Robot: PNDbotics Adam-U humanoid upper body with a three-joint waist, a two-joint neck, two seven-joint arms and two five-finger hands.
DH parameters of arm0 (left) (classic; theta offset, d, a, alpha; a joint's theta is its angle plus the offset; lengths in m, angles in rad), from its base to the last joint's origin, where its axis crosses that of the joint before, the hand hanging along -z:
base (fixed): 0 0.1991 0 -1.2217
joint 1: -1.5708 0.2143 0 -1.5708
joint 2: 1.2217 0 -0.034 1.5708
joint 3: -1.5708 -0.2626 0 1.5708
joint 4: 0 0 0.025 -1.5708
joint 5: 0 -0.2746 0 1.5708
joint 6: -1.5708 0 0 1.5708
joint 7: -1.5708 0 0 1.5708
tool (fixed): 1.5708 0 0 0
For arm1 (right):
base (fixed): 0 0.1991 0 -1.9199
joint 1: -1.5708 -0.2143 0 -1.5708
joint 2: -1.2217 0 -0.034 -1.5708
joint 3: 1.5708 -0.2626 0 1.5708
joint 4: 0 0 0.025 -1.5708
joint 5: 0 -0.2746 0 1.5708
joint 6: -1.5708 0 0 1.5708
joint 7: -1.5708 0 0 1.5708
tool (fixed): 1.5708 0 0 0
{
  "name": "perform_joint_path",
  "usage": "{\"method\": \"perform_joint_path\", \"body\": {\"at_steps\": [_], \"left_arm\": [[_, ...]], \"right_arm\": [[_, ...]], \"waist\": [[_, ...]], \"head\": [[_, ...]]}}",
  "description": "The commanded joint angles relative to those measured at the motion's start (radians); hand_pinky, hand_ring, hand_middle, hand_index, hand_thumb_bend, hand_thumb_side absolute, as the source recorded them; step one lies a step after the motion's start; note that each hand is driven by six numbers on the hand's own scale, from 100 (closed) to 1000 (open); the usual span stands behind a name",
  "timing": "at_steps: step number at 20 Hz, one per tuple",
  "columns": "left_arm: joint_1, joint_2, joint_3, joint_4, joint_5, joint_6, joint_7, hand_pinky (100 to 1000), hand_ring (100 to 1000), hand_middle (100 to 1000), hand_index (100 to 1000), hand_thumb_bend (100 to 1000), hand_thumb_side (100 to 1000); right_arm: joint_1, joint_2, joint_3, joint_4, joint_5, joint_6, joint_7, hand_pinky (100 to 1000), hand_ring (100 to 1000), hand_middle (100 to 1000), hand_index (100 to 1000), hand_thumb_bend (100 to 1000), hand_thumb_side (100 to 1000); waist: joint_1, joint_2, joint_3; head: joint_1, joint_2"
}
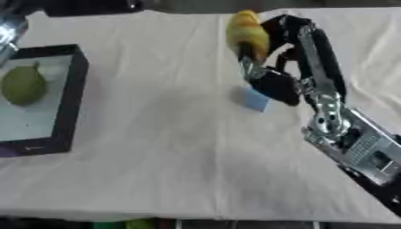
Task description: Pick up the objects with one hand, pass them to the other hand, and then place them into the box on the other side of the table.
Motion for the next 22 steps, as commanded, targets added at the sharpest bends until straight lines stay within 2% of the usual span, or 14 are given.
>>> {"method": "perform_joint_path", "body": {"at_steps": [1,4,12,17,22], "left_arm": [[-0.03,0.001,-0.027,-0.012,-0.029,0.064,-0.043,780,820,827,827,100,542],[-0.046,-0.006,-0.061,-0.012,-0.041,0.126,-0.087,782,821,826,829,100,576],[-0.087,-0.031,-0.125,-0.012,-0.078,0.237,-0.168,797,829,832,856,100,659],[-0.079,-0.026,-0.14,-0.012,-0.131,0.251,-0.187,819,839,814,869,100,607],[-0.063,-0.019,-0.135,-0.012,-0.189,0.251,-0.244,838,854,816,869,100,636]], "right_arm": [[-0.02,0.005,0.008,-0.019,-0.009,0.03,-0.058,202,476,287,487,100,100],[-0.027,0.014,0.023,-0.019,-0.013,0.032,-0.073,200,476,287,487,100,100],[-0.038,0.027,0.054,-0.019,0.023,0.033,-0.069,197,475,288,488,100,100],[-0.039,0.026,0.067,-0.019,0.078,0.018,-0.058,203,476,292,489,100,100],[-0.036,0.022,0.076,-0.019,0.166,-0.007,-0.032,209,479,297,492,100,100]], "waist": [[0.001,-0.027,0.003],[0.0,-0.027,0.008],[0.0,-0.025,0.021],[0.0,-0.021,0.021],[0.0,-0.018,0.022]], "head": [[0.0,0.001],[-0.001,0.0],[0.002,0.006],[0.003,0.003],[0.001,0.0]]}}
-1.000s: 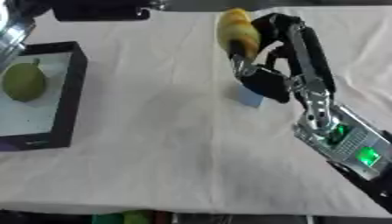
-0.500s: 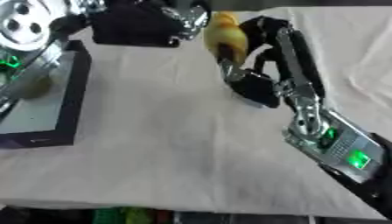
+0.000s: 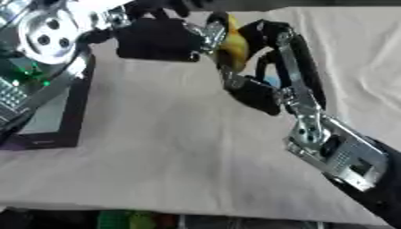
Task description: Pick up the objects with one hand, pass them to the other hand, and then place them into the box on the other side of the table.
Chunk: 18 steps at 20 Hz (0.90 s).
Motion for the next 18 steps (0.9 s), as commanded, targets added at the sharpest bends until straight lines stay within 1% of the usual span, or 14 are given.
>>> {"method": "perform_joint_path", "body": {"at_steps": [1,5,7,9,13,16,17,18], "left_arm": [[-0.004,0.025,0.014,-0.012,-0.029,0.044,-0.085,846,861,820,873,100,650],[0.016,0.039,0.024,-0.012,-0.068,0.044,-0.154,865,874,830,886,100,615],[0.024,0.041,0.025,-0.012,-0.09,0.044,-0.185,865,874,831,888,100,632],[0.028,0.041,0.027,-0.012,-0.107,0.044,-0.211,864,875,832,888,100,627],[0.032,0.039,0.029,-0.005,-0.141,0.044,-0.238,868,878,835,896,102,628],[0.036,0.035,0.03,0.005,-0.157,0.044,-0.251,870,880,837,901,111,656],[0.037,0.034,0.03,0.007,-0.158,0.044,-0.253,874,885,842,908,135,674],[0.038,0.032,0.028,0.009,-0.158,0.044,-0.256,875,886,840,911,179,709]], "right_arm": [[-0.012,-0.011,0.0,-0.019,0.059,0.008,-0.007,210,480,299,493,100,100],[-0.004,-0.014,0.009,-0.019,0.126,0.001,0.018,211,482,301,494,100,100],[-0.005,-0.014,0.014,-0.019,0.152,-0.007,0.029,216,484,303,495,100,100],[-0.006,-0.013,0.02,-0.019,0.181,-0.021,0.039,223,487,307,497,100,100],[-0.005,-0.009,0.027,-0.019,0.219,-0.039,0.055,223,487,307,497,100,100],[-0.005,-0.008,0.032,-0.019,0.222,-0.047,0.06,223,487,307,497,100,100],[-0.005,-0.007,0.034,-0.019,0.223,-0.052,0.061,225,487,307,496,100,100],[-0.006,-0.007,0.036,-0.019,0.224,-0.058,0.063,227,487,307,496,100,100]], "waist": [[0.001,-0.017,0.0],[0.001,-0.014,0.001],[0.001,-0.011,0.002],[0.0,-0.01,0.002],[-0.001,-0.008,0.002],[-0.002,-0.007,0.002],[-0.002,-0.007,0.002],[-0.003,-0.006,0.002]], "head": [[0.001,-0.002],[0.001,-0.005],[0.001,-0.007],[0.001,-0.008],[0.005,-0.012],[0.008,-0.015],[0.009,-0.017],[0.01,-0.018]]}}
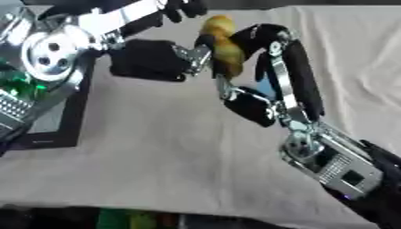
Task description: Pick up the objects with one hand, pass them to the other hand, and then place them into the box on the other side of the table.
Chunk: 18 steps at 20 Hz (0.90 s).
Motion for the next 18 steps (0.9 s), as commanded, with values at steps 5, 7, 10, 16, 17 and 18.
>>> {"method": "perform_joint_path", "body": {"at_steps": [5,7,10,16,17,18], "left_arm": [[-0.004,0.014,0.015,0.007,-0.009,0.145,-0.158,877,887,830,901,305,829],[0.001,0.015,0.014,0.012,-0.001,0.145,-0.159,879,888,829,901,304,893],[0.008,0.017,0.012,0.022,0.025,0.145,-0.169,884,892,829,901,306,945],[0.022,0.027,0.007,0.046,0.047,0.145,-0.169,893,898,831,904,311,950],[0.022,0.028,0.005,0.05,0.047,0.145,-0.168,894,899,831,904,314,947],[0.022,0.028,0.003,0.053,0.047,0.145,-0.169,895,900,823,904,317,948]], "right_arm": [[-0.011,-0.008,0.004,-0.019,0.029,-0.04,0.008,236,489,309,497,100,100],[-0.01,-0.009,0.006,-0.019,0.043,-0.053,0.01,244,491,311,498,100,100],[-0.007,-0.012,0.01,-0.019,0.081,-0.084,0.016,256,495,316,501,100,100],[0.002,-0.016,0.015,-0.019,0.15,-0.116,0.013,274,500,323,504,100,100],[0.005,-0.017,0.016,-0.019,0.158,-0.12,0.011,276,500,323,504,100,100],[0.007,-0.018,0.018,-0.019,0.166,-0.125,0.008,278,500,324,504,100,100]], "waist": [[-0.001,-0.013,0.0],[-0.001,-0.012,0.0],[-0.001,-0.012,-0.001],[-0.002,-0.009,-0.002],[-0.002,-0.008,-0.003],[-0.002,-0.008,-0.003]], "head": [[0.009,-0.019],[0.011,-0.019],[0.013,-0.018],[0.017,-0.02],[0.018,-0.02],[0.019,-0.02]]}}
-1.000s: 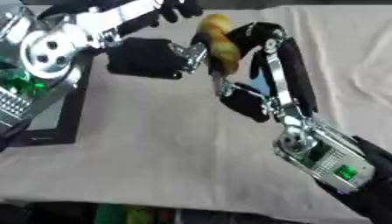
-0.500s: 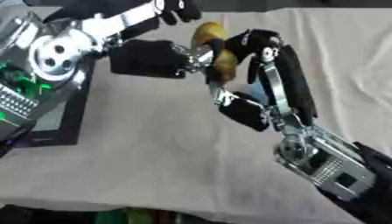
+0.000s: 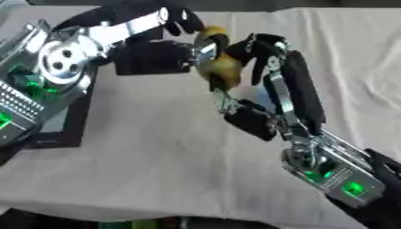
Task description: Pick up the objects with one hand, pass them to the other hand, and then place them into the box on the other side of the table.
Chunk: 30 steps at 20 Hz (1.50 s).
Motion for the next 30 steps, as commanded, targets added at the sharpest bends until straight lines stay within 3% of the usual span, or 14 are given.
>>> {"method": "perform_joint_path", "body": {"at_steps": [1,8,12,25,30], "left_arm": [[-0.013,0.027,0.002,0.005,0.002,0.156,-0.16,896,901,809,904,319,951],[-0.012,0.03,-0.004,0.015,-0.036,0.156,-0.174,909,910,796,912,348,907],[-0.011,0.028,-0.005,0.013,-0.052,0.156,-0.2,910,913,793,907,334,943],[-0.008,0.031,-0.006,-0.034,0.063,0.156,-0.268,918,921,794,880,305,1000],[-0.006,0.037,-0.013,-0.028,0.068,0.156,-0.29,920,922,796,884,314,929]], "right_arm": [[-0.004,-0.019,0.0,-0.019,0.032,-0.018,-0.009,282,501,324,504,100,100],[0.007,-0.025,0.003,-0.019,0.066,-0.053,-0.039,295,502,326,504,100,100],[0.01,-0.028,0.009,-0.019,0.078,-0.064,-0.046,302,506,328,505,100,100],[0.01,-0.028,0.012,-0.019,0.089,-0.076,-0.041,302,506,327,504,100,100],[0.009,-0.028,0.014,-0.019,0.085,-0.081,-0.044,305,506,327,504,100,100]], "waist": [[0.0,-0.014,-0.002],[0.0,-0.012,-0.001],[-0.001,-0.011,-0.001],[-0.002,-0.007,-0.003],[-0.001,-0.005,-0.004]], "head": [[0.007,-0.013],[0.013,-0.015],[0.018,-0.014],[0.017,-0.008],[0.017,-0.008]]}}
